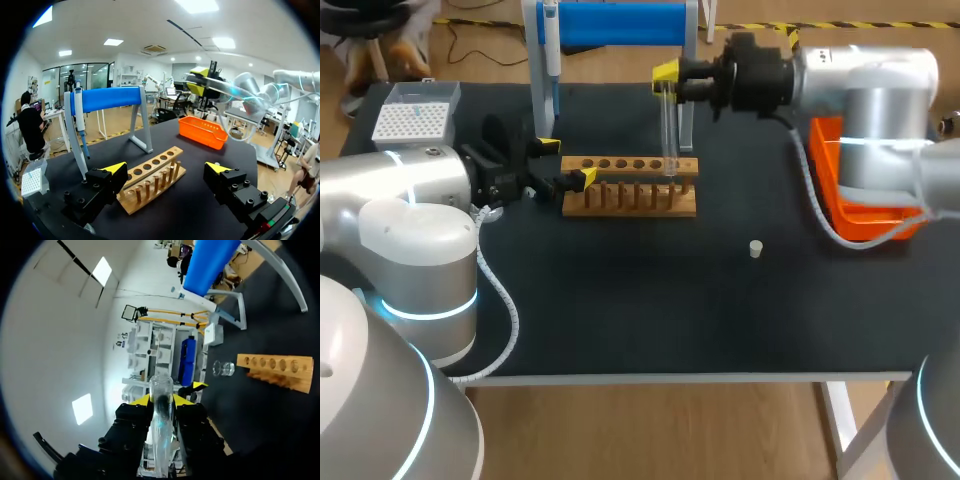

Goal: Invert the test tube, pick up the pipette, mount the tip to pipette, aspirate from beaker and dispense into the tube, eject the tip, return the pipette, and cap with the stopper.

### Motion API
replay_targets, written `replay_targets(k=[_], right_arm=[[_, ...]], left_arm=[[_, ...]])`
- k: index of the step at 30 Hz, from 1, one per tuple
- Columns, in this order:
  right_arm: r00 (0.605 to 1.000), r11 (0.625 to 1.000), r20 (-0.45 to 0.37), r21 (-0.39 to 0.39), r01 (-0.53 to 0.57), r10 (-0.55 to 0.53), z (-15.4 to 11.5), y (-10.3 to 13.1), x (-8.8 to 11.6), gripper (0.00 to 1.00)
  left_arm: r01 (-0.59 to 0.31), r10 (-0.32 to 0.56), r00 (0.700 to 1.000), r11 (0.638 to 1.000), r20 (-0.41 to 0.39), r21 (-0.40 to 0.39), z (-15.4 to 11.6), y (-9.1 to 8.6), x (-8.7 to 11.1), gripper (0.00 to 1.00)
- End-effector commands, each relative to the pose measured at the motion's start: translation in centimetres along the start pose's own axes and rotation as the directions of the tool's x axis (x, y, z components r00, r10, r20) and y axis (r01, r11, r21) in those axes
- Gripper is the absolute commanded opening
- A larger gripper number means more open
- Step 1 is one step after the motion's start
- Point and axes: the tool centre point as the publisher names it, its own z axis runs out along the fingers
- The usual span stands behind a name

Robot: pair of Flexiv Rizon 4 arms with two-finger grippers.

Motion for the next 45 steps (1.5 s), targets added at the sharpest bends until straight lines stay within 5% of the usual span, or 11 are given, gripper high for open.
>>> replay_targets(k=[1,26,45], right_arm=[[0.999,0.998,-0.039,0.061,-0.004,0.006,-0.4,0.9,-1.3,0.00],[0.997,0.996,0.061,0.080,-0.043,0.038,-0.6,1.1,-3.4,0.00],[0.986,0.983,0.056,0.089,-0.161,0.156,-0.8,1.2,-3.6,0.00]], left_arm=[[-0.001,0.001,1.000,1.000,-0.002,0.008,0.1,0.2,0.0,1.00],[-0.001,0.001,1.000,1.000,-0.002,0.008,0.1,0.2,0.0,1.00],[-0.001,0.001,1.000,1.000,-0.002,0.008,0.1,0.2,0.0,1.00]])
